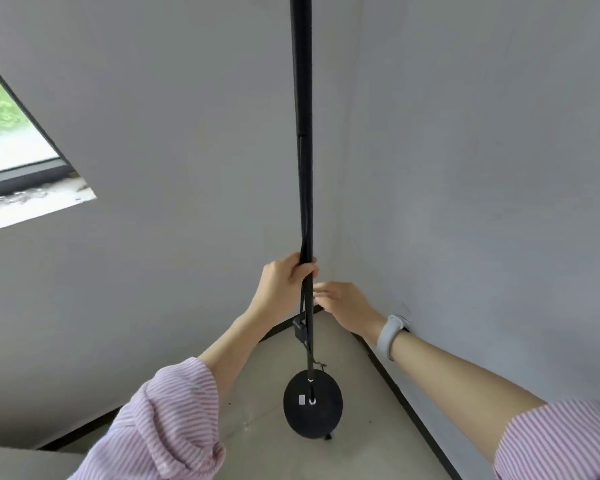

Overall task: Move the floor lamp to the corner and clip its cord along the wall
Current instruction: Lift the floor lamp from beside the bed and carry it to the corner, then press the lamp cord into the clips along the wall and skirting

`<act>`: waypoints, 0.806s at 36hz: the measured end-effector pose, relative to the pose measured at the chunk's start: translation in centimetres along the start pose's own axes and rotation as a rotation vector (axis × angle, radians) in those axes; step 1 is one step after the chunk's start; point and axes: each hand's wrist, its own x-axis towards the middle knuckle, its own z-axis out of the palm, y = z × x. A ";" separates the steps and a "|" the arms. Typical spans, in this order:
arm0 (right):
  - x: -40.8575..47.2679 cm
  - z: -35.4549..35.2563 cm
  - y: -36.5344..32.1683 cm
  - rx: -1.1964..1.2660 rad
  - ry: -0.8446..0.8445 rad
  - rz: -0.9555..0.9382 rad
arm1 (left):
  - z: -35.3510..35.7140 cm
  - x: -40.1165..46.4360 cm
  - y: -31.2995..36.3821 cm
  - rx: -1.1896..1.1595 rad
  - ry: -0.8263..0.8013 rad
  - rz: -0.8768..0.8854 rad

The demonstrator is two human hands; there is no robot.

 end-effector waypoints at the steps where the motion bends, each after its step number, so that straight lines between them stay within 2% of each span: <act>1: 0.3 -0.3 0.4 0.026 0.003 0.010 | 0.0 0.4 -0.6 0.020 -0.002 -0.005; 8: 2.0 -1.2 2.7 0.037 0.036 0.072 | -0.8 1.6 -4.1 0.086 -0.027 -0.058; 12: 2.8 -0.4 2.2 0.145 0.052 0.083 | -1.5 1.7 -6.4 0.108 -0.029 -0.086; 17: 4.4 -1.4 -2.4 0.215 0.070 -0.114 | -1.8 1.9 -9.2 0.132 -0.017 -0.143; 21: 5.7 -2.5 -7.7 0.220 -0.005 -0.317 | -1.5 1.7 -11.3 0.152 -0.020 -0.185; 25: 6.6 -1.6 -10.5 0.333 -0.065 -0.342 | -1.2 1.3 -13.1 0.170 -0.024 -0.217; 29: 7.1 -0.3 -11.0 0.359 0.018 -0.364 | -1.7 1.4 -14.0 0.178 -0.032 -0.204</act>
